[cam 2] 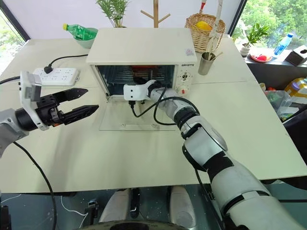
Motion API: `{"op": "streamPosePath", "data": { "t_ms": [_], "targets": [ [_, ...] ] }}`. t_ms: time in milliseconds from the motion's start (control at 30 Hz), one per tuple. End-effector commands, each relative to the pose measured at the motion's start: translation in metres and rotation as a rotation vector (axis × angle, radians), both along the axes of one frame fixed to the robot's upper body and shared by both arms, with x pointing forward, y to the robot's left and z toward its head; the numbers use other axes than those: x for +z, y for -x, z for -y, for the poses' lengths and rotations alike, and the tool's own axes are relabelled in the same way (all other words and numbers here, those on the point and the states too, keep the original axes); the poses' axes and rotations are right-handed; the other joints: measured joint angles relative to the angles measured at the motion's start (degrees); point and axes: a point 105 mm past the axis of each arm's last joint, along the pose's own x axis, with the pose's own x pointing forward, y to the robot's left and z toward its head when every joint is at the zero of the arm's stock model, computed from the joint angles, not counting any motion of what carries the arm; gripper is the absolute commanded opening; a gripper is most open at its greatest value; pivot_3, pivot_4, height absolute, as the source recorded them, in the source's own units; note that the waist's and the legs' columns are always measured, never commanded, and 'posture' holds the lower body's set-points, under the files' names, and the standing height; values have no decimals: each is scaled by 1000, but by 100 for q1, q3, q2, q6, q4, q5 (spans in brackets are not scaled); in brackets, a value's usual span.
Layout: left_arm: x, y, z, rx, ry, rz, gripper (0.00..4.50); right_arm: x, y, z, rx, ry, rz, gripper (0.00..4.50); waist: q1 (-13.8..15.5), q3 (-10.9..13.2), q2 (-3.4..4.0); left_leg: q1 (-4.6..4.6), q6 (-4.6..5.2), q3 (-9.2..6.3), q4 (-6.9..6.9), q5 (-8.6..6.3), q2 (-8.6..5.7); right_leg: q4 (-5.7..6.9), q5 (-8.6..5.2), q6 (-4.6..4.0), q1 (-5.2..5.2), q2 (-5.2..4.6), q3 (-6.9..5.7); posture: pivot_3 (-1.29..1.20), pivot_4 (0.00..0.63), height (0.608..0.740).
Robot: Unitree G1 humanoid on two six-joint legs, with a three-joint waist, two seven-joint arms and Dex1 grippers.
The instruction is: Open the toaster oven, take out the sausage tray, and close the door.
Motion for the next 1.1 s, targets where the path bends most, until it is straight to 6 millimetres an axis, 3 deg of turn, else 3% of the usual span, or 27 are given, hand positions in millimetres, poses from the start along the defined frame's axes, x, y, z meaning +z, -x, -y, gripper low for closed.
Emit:
{"op": "streamPosePath", "data": {
  "t_ms": [33,367,600,767,1100],
  "targets": [
    [8,-1,-1,-11,-17,44,4500,12,9,-5,66,-82,6,49,8,-1,-1,0,0,0,0,0,0,-1,0,0,1,0,0,0,150,740],
    [12,-18,3,-48,-18,60,4500,14,39,-11,139,-89,2,49,0,-3,-5,-1,1,-2,-2,0,-1,-2,1,2,1,6,-2,0,150,740],
    [15,-46,7,-101,-47,77,4500,14,41,-11,133,-93,-4,49,4,-2,-6,0,1,-1,-3,0,-1,-2,0,2,-1,11,-3,0,150,740],
    [17,-65,3,-107,-62,86,4500,15,54,-12,182,-93,-20,49,35,-3,-10,-1,1,-1,-1,0,-2,-1,0,2,0,12,-4,0,150,740],
    [17,-66,8,-171,-89,82,4500,11,90,6,227,-85,-67,49,73,-5,-13,-4,2,-1,11,0,-6,-2,0,3,6,6,-3,0,150,740]
  ]
}}
